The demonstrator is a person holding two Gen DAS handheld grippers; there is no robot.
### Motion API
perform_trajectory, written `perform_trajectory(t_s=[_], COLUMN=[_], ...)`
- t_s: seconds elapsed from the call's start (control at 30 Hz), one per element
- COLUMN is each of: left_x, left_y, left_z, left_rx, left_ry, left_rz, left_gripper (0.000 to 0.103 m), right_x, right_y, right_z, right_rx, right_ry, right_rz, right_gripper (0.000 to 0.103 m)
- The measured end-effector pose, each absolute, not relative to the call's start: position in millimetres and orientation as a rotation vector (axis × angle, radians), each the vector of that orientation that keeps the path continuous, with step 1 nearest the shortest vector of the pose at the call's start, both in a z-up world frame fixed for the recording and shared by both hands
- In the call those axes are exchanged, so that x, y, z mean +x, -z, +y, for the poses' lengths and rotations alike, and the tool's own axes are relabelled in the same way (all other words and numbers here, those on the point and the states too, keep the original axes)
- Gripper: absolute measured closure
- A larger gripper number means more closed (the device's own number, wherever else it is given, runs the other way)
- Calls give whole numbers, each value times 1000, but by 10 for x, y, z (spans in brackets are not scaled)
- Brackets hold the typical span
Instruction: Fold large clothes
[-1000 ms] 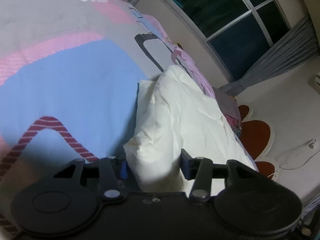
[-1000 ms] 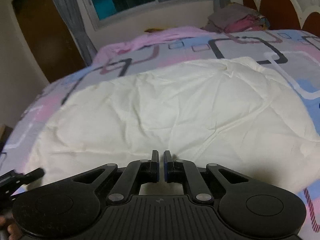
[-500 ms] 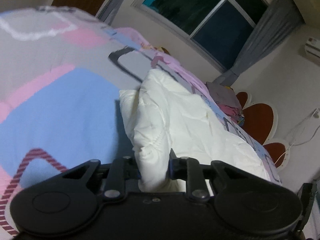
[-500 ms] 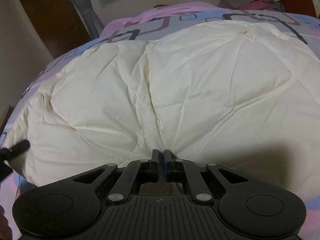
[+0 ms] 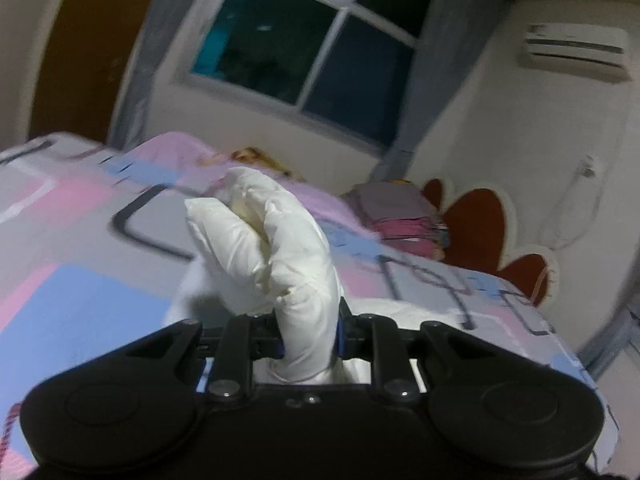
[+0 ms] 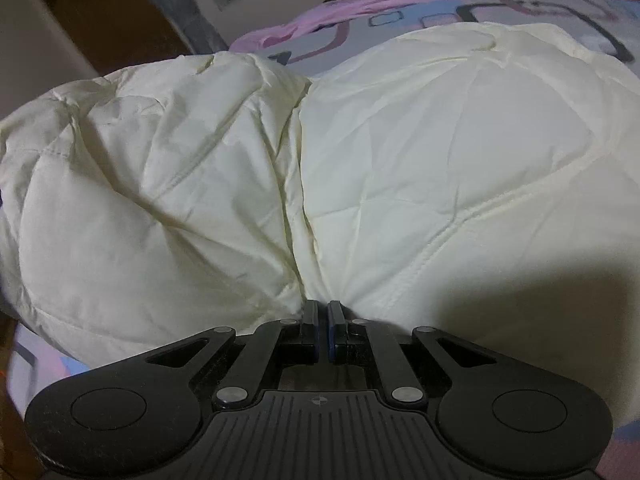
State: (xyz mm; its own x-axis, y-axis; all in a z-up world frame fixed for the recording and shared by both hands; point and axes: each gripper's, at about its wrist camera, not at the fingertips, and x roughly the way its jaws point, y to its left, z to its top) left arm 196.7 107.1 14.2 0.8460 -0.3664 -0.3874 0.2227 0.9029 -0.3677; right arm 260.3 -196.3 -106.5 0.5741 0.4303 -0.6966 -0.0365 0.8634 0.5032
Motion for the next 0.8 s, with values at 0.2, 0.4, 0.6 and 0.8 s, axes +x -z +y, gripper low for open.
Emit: perform_trajectory(t_s=[0.2, 0.4, 0.6, 0.8], left_x=[2049, 2062, 2196, 2425], left_y=[-393, -323, 42, 620], left_z=[342, -458, -1213, -1727], left_rx=[-226, -114, -65, -59], left_ry=[443, 603, 709, 761], left_rz=[463, 503, 649, 853], left_gripper=[83, 83, 83, 62], right_x=[2362, 2103, 1936, 1773], right_y=[858, 820, 845, 933], right_z=[-2593, -3297, -3827, -4224], right_rx=[565, 669, 723, 758], right_ry=[-238, -122, -13, 51], right_rz=[823, 760, 748, 772], right_gripper=[97, 97, 97, 97])
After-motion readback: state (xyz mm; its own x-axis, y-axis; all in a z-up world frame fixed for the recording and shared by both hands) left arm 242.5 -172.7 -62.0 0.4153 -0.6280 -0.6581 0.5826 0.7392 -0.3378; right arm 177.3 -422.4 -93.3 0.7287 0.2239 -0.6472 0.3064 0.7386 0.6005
